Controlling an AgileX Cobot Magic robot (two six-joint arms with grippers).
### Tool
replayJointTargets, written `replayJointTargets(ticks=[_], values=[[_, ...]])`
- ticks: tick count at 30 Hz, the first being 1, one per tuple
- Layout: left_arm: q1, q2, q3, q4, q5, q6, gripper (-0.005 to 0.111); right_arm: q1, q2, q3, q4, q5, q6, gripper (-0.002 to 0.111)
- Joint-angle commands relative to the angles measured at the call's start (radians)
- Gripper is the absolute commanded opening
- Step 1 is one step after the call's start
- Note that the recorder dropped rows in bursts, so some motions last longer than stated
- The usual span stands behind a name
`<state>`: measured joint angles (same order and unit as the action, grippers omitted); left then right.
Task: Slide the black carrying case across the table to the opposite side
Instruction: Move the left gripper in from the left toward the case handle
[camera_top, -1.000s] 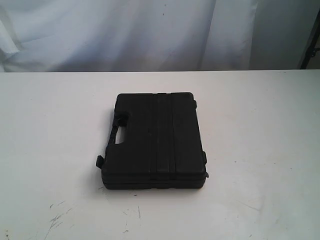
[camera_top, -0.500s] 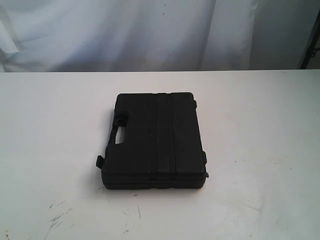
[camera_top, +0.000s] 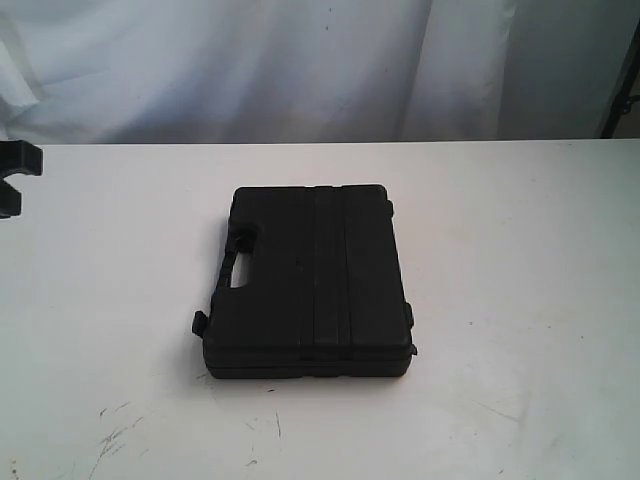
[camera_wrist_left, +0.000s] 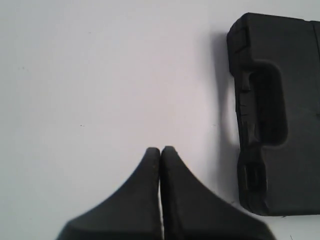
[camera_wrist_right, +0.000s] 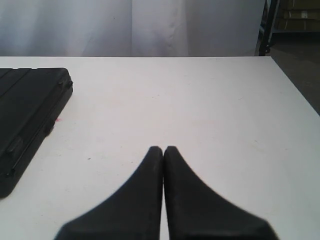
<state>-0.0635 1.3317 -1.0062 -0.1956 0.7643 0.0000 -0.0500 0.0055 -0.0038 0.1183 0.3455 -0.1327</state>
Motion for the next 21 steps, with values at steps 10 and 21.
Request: replayJointTargets(ticks=[10, 21], values=[[-0.164, 0.3, -0.285, -0.001, 0.064, -0.09, 0.0, -0.007, -0.005, 0.004, 0.002, 0.0, -0.009, 0.0], [-0.341, 0.571, -0.57, 0.196, 0.186, -0.302, 0.003, -0.007, -0.005, 0.004, 0.002, 0.0, -0.009, 0.0]])
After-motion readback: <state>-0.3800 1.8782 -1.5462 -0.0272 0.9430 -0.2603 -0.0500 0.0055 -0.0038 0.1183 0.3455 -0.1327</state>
